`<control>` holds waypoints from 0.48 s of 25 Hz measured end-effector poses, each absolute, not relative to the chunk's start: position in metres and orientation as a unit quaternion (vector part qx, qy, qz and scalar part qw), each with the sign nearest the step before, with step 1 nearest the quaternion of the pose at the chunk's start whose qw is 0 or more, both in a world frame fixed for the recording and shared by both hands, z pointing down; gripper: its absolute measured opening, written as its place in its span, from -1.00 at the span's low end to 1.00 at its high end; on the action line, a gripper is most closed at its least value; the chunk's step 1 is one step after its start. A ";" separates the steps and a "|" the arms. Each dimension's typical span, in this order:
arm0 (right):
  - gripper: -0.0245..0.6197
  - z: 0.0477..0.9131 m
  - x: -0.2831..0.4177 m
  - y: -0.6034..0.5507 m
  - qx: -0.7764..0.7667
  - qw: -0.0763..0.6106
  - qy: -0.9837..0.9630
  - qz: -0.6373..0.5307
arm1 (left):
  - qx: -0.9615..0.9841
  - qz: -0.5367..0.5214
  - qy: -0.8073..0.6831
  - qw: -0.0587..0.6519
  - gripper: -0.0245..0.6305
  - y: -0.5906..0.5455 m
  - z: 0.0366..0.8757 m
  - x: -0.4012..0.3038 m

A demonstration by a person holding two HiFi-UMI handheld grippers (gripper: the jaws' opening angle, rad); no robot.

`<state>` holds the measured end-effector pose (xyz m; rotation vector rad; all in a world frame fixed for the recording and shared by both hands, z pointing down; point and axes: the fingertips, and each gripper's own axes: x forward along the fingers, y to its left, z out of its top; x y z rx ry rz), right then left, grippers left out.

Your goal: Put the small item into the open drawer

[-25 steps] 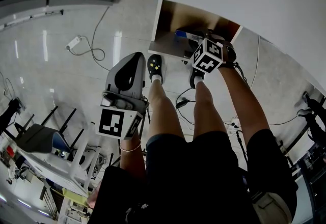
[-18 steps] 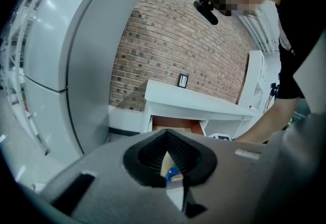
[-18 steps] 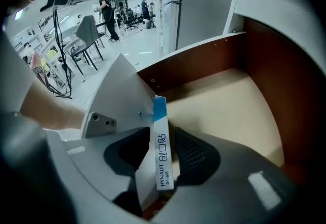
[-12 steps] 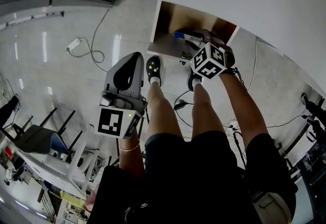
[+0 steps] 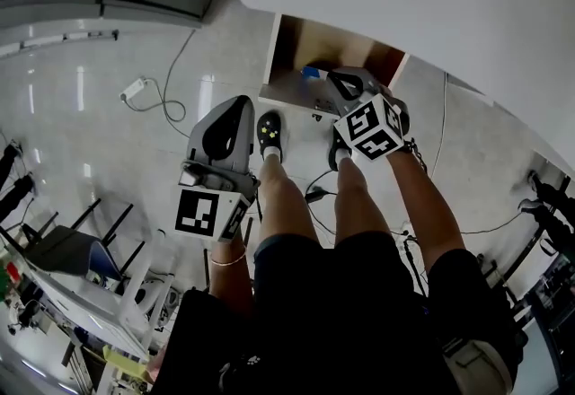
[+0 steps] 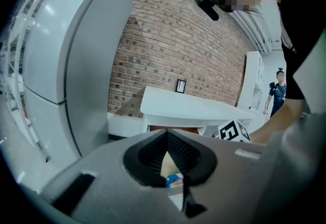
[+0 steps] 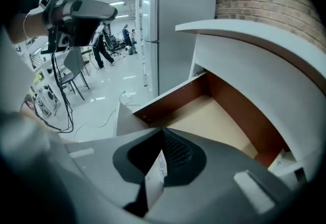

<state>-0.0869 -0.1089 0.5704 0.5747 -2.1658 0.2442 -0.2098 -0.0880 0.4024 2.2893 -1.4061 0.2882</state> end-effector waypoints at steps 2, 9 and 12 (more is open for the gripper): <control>-0.89 0.553 -0.084 -0.111 0.251 0.410 -0.870 0.108 | 0.829 0.103 -0.507 0.213 -0.95 -0.091 0.392 -0.208; -0.89 0.489 -0.071 -0.111 0.325 0.324 -0.871 0.177 | 0.837 0.104 -0.500 0.198 -0.95 -0.096 0.362 -0.199; -0.89 0.463 -0.065 -0.112 0.349 0.295 -0.869 0.190 | 0.840 0.107 -0.496 0.192 -0.95 -0.096 0.351 -0.197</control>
